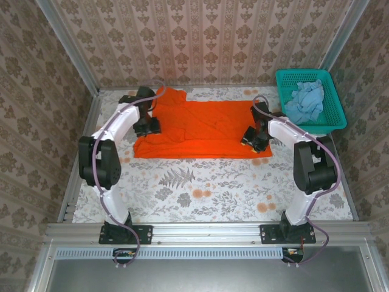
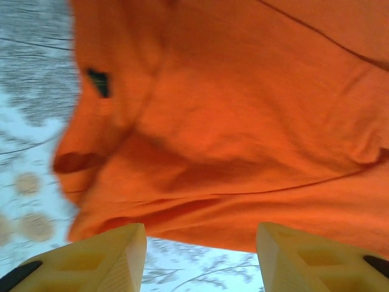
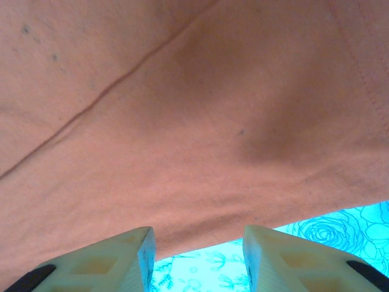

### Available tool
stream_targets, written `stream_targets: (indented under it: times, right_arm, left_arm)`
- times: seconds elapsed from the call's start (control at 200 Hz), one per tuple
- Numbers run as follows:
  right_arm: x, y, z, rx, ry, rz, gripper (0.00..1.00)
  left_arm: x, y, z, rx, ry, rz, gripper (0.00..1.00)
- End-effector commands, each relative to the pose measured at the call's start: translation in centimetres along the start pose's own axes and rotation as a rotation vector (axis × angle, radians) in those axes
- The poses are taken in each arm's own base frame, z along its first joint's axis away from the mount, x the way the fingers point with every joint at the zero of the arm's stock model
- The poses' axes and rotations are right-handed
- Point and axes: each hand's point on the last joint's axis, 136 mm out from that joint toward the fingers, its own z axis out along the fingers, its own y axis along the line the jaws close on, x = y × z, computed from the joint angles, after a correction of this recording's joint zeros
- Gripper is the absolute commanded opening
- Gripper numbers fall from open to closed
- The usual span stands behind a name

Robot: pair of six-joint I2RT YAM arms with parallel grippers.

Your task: Fold and stack the t-shirts

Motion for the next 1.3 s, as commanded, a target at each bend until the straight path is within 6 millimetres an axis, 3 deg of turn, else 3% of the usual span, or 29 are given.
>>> stream_targets:
  times: [0.0, 0.11, 0.345, 0.615, 0.9, 1.06, 1.18, 1.295]
  right_arm:
    - [-0.8, -1.4, 0.6, 0.083, 0.001, 0.043, 0.41]
    - [-1.1, -3.0, 1.3, 0.131, 0.003, 0.078, 0.4]
    - [0.5, -5.3, 3.2, 0.202, 0.082, 0.105, 0.39]
    - [3.6, -7.2, 3.8, 0.21, 0.145, 0.117, 0.39]
    - [6.9, -9.5, 3.2, 0.244, 0.2, 0.108, 0.39]
    - [9.4, -10.3, 2.5, 0.233, 0.234, 0.117, 0.4]
    - [11.6, -10.3, 2.6, 0.223, 0.259, 0.134, 0.4]
    - [11.6, -10.2, 1.5, 0.239, 0.236, 0.118, 0.44]
  left_arm:
    - [1.3, -1.4, 3.3, 0.036, 0.111, -0.012, 0.47]
    - [1.4, -0.6, 5.6, -0.002, 0.144, -0.009, 0.45]
    - [3.6, 4.3, 8.6, -0.095, 0.214, -0.066, 0.44]
    - [9.2, 8.7, 7.5, -0.132, 0.258, -0.154, 0.44]
    - [13.9, 10.6, 5.9, -0.123, 0.294, -0.283, 0.46]
    - [14.4, 10.9, 5.8, -0.106, 0.297, -0.316, 0.47]
    - [13.4, 10.8, 5.7, -0.081, 0.282, -0.321, 0.48]
    - [12.0, 10.7, 5.2, -0.079, 0.265, -0.322, 0.49]
